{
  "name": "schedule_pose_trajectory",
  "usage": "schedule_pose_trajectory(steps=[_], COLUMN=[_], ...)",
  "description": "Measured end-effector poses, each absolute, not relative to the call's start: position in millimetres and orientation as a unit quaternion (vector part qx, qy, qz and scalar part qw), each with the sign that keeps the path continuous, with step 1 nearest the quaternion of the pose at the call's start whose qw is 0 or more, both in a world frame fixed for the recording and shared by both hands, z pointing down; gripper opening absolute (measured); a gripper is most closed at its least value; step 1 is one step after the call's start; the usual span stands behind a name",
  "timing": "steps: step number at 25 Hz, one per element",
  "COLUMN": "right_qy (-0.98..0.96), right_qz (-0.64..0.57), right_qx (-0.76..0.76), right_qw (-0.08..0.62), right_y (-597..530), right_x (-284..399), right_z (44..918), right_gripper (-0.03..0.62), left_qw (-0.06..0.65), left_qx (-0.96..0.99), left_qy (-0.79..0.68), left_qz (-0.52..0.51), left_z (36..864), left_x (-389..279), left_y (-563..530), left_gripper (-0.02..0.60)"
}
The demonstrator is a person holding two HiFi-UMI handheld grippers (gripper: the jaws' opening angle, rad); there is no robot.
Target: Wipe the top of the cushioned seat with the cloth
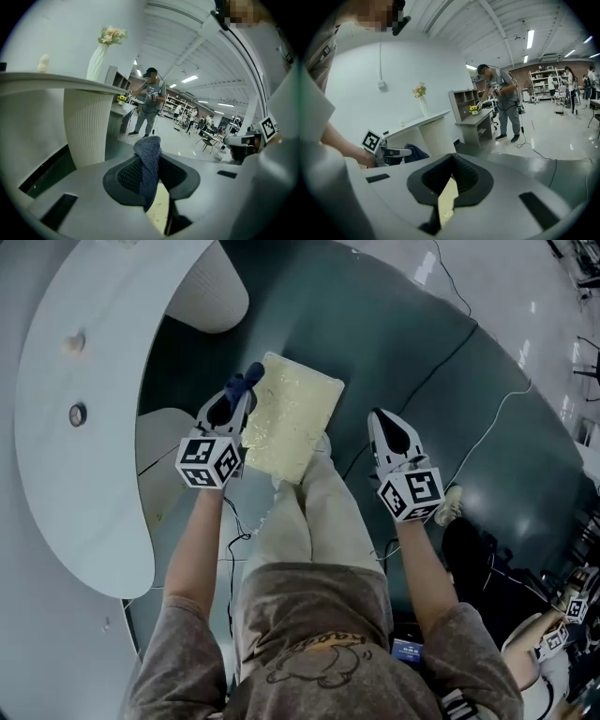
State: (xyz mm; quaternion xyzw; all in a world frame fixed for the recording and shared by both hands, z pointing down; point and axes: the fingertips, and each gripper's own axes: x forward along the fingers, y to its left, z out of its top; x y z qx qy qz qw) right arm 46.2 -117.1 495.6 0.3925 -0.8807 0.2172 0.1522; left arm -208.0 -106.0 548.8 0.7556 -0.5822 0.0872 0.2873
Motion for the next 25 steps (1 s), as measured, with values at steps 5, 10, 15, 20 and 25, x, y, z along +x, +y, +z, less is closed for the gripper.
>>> schedule_pose_trajectory(steps=[5,10,15,20,25], right_qy=[-0.881,-0.879,-0.875,-0.872,-0.878], right_qz=[0.224,0.233,0.240,0.247,0.244], right_qx=[0.385,0.384,0.390,0.390,0.375], right_qw=[0.158,0.158,0.156,0.163,0.171], right_y=[-119.7,-122.3,-123.9,-123.4,-118.2], right_x=[42.1,40.6,41.6,44.0,43.0], right_z=[525.7,549.2,570.3,581.8,584.9], right_gripper=[0.003,0.003,0.003,0.003,0.003], left_qw=[0.298,0.307,0.323,0.345,0.358], left_qx=[0.740,0.732,0.728,0.721,0.728], left_qy=[-0.596,-0.599,-0.592,-0.585,-0.558], left_qz=[0.093,0.103,0.126,0.142,0.175], left_z=[602.4,647.5,695.3,732.6,757.5], left_x=[-226.3,-235.5,-242.2,-239.0,-216.8], left_y=[-123.9,-138.6,-146.2,-156.0,-153.7], left_gripper=[0.092,0.092,0.092,0.092,0.091])
